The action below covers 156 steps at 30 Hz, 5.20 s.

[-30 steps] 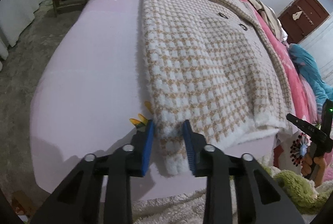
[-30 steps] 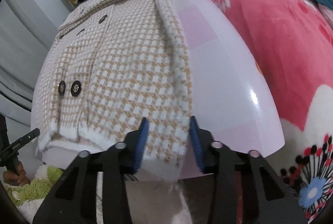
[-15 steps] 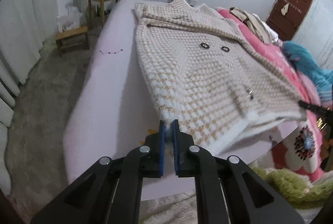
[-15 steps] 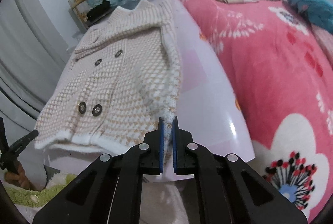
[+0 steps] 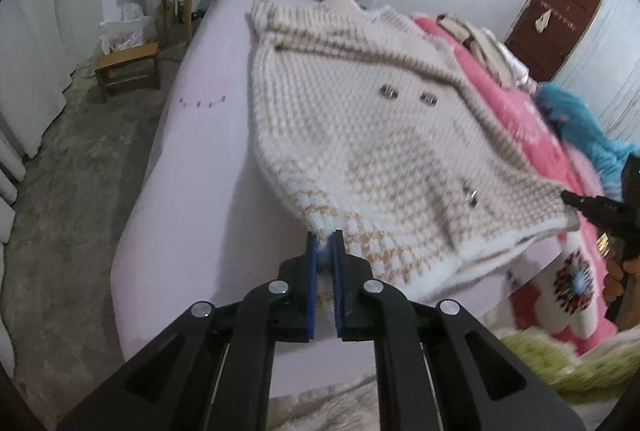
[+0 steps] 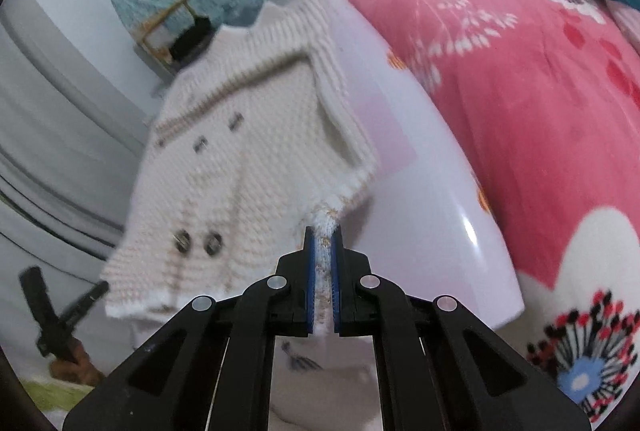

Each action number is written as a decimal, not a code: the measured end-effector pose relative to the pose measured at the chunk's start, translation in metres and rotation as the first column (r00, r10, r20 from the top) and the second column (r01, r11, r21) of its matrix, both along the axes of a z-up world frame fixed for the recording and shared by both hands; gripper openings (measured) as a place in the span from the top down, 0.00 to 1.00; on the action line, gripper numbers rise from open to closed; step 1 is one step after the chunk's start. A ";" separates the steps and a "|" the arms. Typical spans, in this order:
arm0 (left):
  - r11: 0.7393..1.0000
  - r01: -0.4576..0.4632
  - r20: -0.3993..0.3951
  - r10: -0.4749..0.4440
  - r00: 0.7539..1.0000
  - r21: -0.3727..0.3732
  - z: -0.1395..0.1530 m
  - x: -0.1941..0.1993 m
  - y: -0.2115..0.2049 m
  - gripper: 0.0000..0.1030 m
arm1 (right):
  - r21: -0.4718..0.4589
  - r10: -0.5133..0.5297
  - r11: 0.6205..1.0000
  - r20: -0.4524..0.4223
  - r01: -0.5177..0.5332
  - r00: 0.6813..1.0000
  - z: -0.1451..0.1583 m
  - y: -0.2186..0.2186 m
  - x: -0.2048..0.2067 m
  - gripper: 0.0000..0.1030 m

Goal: Fold large clothes

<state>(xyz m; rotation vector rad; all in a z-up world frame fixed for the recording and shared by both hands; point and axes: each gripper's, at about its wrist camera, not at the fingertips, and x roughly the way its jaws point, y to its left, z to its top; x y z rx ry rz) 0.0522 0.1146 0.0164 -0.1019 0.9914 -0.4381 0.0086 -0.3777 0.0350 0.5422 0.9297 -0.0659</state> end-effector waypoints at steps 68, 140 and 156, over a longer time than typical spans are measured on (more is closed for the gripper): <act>0.846 -0.275 -0.241 0.180 0.954 -0.456 -0.080 0.133 0.012 0.34 | 0.268 -0.129 0.955 -0.003 0.125 0.992 -0.069 -0.049 0.107 0.37; 0.947 -0.278 0.075 0.292 0.953 -0.158 -0.025 0.124 0.013 0.55 | 0.029 -0.065 0.998 0.110 0.062 0.992 -0.016 -0.028 0.096 0.43; 0.997 0.052 0.027 -0.054 0.998 0.055 -0.063 0.095 -0.100 0.95 | -0.069 0.241 0.966 -0.109 -0.249 0.964 -0.053 0.079 0.120 0.97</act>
